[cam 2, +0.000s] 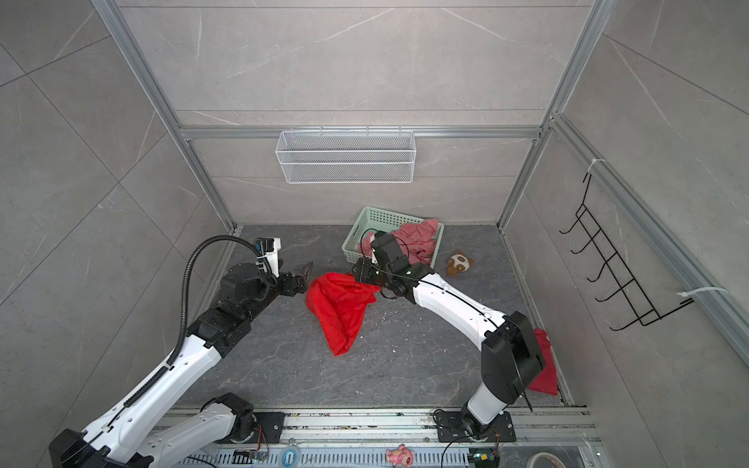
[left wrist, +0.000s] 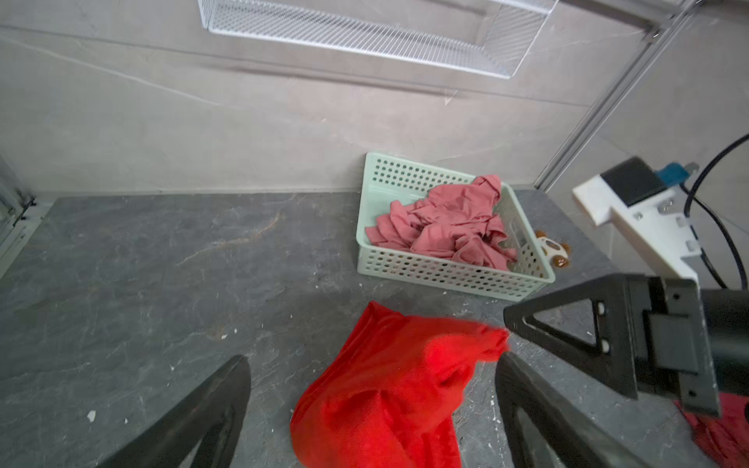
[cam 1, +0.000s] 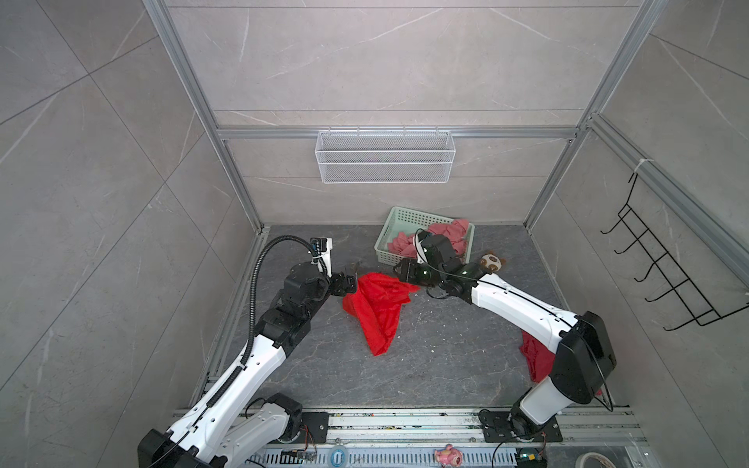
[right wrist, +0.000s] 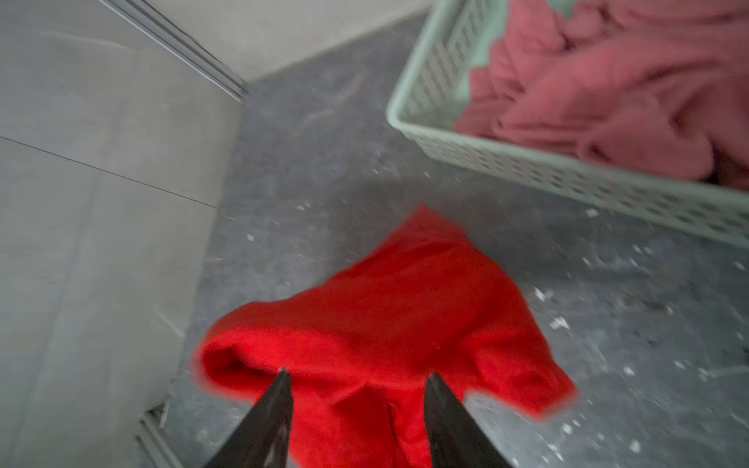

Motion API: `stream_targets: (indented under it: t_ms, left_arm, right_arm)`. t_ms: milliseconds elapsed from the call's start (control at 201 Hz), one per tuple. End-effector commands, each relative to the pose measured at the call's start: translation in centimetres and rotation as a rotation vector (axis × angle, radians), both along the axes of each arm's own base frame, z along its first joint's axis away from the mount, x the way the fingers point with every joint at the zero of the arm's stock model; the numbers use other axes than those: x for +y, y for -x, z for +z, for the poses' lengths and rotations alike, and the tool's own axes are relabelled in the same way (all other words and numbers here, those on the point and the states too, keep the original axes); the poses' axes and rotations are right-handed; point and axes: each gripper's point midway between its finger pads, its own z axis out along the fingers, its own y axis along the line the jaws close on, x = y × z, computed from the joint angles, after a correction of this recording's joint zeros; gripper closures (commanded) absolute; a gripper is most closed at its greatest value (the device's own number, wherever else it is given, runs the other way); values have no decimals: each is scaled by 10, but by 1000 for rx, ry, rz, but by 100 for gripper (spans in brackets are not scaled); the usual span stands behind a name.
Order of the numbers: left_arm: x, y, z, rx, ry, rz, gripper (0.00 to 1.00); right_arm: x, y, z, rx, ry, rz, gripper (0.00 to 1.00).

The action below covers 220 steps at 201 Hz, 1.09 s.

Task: Fold and stack the t-shirts
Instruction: 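Lower the red t-shirt onto the floor nearer the robot and release, then regrasp the red t-shirt edges with both grippers and lift it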

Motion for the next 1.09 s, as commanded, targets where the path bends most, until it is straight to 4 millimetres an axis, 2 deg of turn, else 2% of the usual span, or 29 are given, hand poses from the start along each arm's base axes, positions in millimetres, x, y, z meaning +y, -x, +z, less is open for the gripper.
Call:
stream_targets:
  t_ms: [0, 124, 289, 398, 518, 682, 876, 965, 1090]
  left_arm:
    - [-3, -7, -27, 101, -17, 16, 5]
    - [-7, -14, -59, 201, -25, 30, 7]
    - [-16, -8, -97, 354, -26, 5, 15]
    - [-22, 7, -116, 448, -9, -18, 20]
    - [-25, 26, -124, 499, -12, -9, 21]
    - [-54, 60, -132, 557, -37, -79, 22]
    - [-94, 99, -183, 690, -134, -141, 28]
    - [-99, 107, -203, 710, -198, -107, 28]
    - [-90, 107, -222, 719, -231, -10, 30]
  right_arm:
    - [-17, -3, 10, -40, 45, -61, 45]
    - [-25, -5, 16, -70, 99, -68, 44]
    - [-26, 2, -2, -32, 142, -24, 44]
    - [-28, 11, -20, -2, 151, 0, 44]
    - [-30, 20, -41, 16, 150, 16, 44]
    - [-32, 24, -60, 22, 168, 36, 44]
    - [-16, 21, -74, -8, 172, 143, 42]
    - [-10, 20, -83, -16, 180, 191, 41]
    - [-10, 15, -96, -32, 216, 207, 35]
